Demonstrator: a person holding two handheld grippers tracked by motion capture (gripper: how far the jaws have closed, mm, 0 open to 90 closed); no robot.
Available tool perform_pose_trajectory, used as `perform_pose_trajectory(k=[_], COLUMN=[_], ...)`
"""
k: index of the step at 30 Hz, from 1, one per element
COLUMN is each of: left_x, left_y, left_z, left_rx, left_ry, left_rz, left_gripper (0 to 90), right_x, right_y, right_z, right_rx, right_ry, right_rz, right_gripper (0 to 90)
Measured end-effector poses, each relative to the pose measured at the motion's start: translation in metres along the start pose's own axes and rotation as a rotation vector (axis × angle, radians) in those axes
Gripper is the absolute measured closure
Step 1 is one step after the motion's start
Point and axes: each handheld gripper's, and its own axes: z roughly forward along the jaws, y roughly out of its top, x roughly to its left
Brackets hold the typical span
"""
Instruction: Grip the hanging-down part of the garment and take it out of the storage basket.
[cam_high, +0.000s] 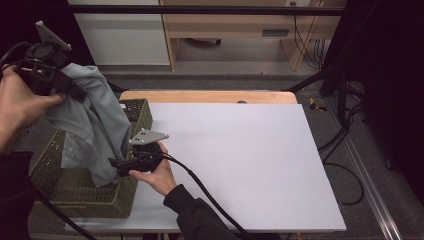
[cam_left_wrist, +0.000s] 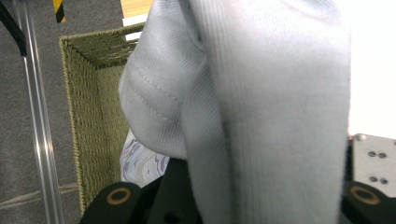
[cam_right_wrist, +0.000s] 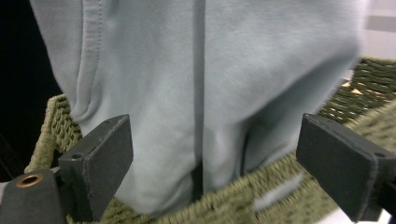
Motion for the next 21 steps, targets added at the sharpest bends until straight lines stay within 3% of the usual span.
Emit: perform_pose_trajectory(k=[7, 11, 12, 14, 15, 16, 17, 18, 21], left_x=[-0.003, -0.004, -0.004, -0.003, -0.003, -0.002, -0.002, -0.001, 0.0], left_y=[0.0, 0.0, -0.001, -0.002, -0.002, -0.003, -0.003, -0.003, -0.004], left_z=[0.0, -0.001, -0.002, -0.003, -0.003, -0.003, -0.003, -0.003, -0.004], left_rx=[-0.002, -0.007, -0.007, -0.01, -0.01, -0.01, -0.01, -0.011, -0.012], left_ry=[-0.002, -0.004, -0.002, -0.005, -0.005, -0.004, -0.004, -0.003, -0.005], left_rz=[0.008, 0.006, 0.009, 0.01, 0.01, 0.007, 0.007, 0.006, 0.004], left_gripper=[83.0, 83.1, 83.1, 83.1, 83.1, 83.1, 83.1, 83.1, 83.1], right_x=[0.005, 0.007, 0.007, 0.009, 0.009, 0.009, 0.009, 0.008, 0.006], right_y=[0.001, 0.0, 0.0, -0.002, -0.002, -0.002, -0.002, -0.003, -0.002], right_z=[0.018, 0.026, 0.026, 0.029, 0.029, 0.031, 0.031, 0.031, 0.03], right_rx=[0.024, 0.039, 0.039, 0.051, 0.051, 0.056, 0.056, 0.062, 0.065], right_ry=[0.013, 0.012, 0.012, -0.001, -0.001, -0.009, -0.009, -0.016, -0.009], right_rz=[0.003, 0.0, 0.0, -0.009, -0.009, -0.007, -0.007, -0.002, 0.008], right_gripper=[15.3, 29.7, 29.7, 46.6, 46.6, 59.2, 59.2, 72.5, 86.6])
